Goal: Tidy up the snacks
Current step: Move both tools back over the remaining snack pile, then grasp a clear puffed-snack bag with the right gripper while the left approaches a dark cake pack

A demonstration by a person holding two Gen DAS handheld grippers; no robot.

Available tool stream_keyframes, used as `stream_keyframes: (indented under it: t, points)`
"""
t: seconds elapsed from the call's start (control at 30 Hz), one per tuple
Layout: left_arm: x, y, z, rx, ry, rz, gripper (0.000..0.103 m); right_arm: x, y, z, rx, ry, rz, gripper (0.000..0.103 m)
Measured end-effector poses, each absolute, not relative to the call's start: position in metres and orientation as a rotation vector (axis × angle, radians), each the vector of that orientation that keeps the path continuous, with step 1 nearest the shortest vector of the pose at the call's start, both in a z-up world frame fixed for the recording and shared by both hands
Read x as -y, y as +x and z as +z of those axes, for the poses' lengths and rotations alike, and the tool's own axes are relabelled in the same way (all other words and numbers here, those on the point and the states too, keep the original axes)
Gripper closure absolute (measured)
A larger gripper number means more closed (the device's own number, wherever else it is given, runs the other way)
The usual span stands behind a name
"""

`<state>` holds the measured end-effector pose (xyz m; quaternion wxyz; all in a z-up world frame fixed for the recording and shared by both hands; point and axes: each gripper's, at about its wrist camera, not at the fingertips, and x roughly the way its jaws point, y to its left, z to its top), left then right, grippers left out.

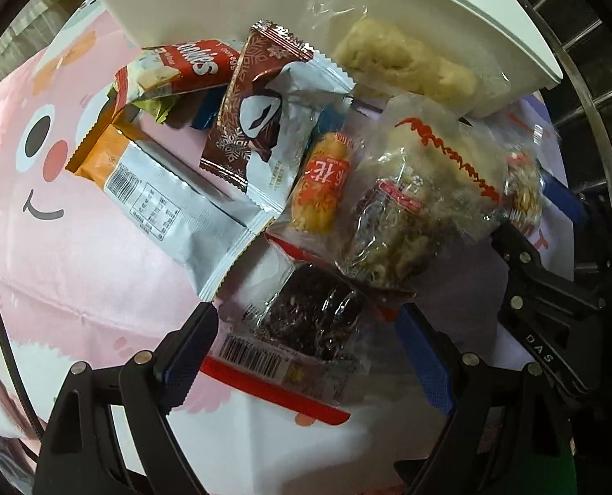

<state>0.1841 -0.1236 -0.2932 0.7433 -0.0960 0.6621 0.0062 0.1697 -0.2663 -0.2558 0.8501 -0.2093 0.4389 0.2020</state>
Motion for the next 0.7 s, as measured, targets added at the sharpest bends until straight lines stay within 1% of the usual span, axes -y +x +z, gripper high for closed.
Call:
stream_keyframes:
  t: [0.2,0.27,0.3,0.4,0.47,0.57,0.6,0.63,0.7]
  points:
    - [0.128,0.185,-0.297,-1.416,-0.174,0.003,0.016,0.270,0.177,-0.261,-0.953,-0.415,0.454,0.034]
    - [0.130,0.182,-0.296,-1.398,-0.157,-0.007,0.017,0.272,0.178,-0.261,-0.963,-0.395,0.465,0.037]
    - [0.128,0.181,-0.295,-1.388,-0.155,-0.016,0.018,0.274,0.179,-0.262,-0.973,-0.377,0.472,0.041]
    - [0.127,0.175,-0.295,-1.355,-0.151,-0.050,0.020,0.277,0.181,-0.262,-0.990,-0.344,0.480,0.047]
    - [0.125,0.169,-0.294,-1.338,-0.137,-0.070,0.022,0.278,0.181,-0.262,-0.989,-0.342,0.478,0.048]
    - [0.125,0.160,-0.293,-1.317,-0.111,-0.091,0.027,0.281,0.178,-0.261,-0.998,-0.322,0.478,0.049]
    - [0.126,0.158,-0.292,-1.309,-0.100,-0.093,0.029,0.282,0.177,-0.261,-1.003,-0.315,0.477,0.049]
    - [0.127,0.154,-0.293,-1.301,-0.086,-0.094,0.035,0.283,0.176,-0.261,-1.009,-0.308,0.474,0.049]
    - [0.129,0.146,-0.292,-1.287,-0.054,-0.087,0.038,0.285,0.174,-0.261,-1.018,-0.296,0.469,0.049]
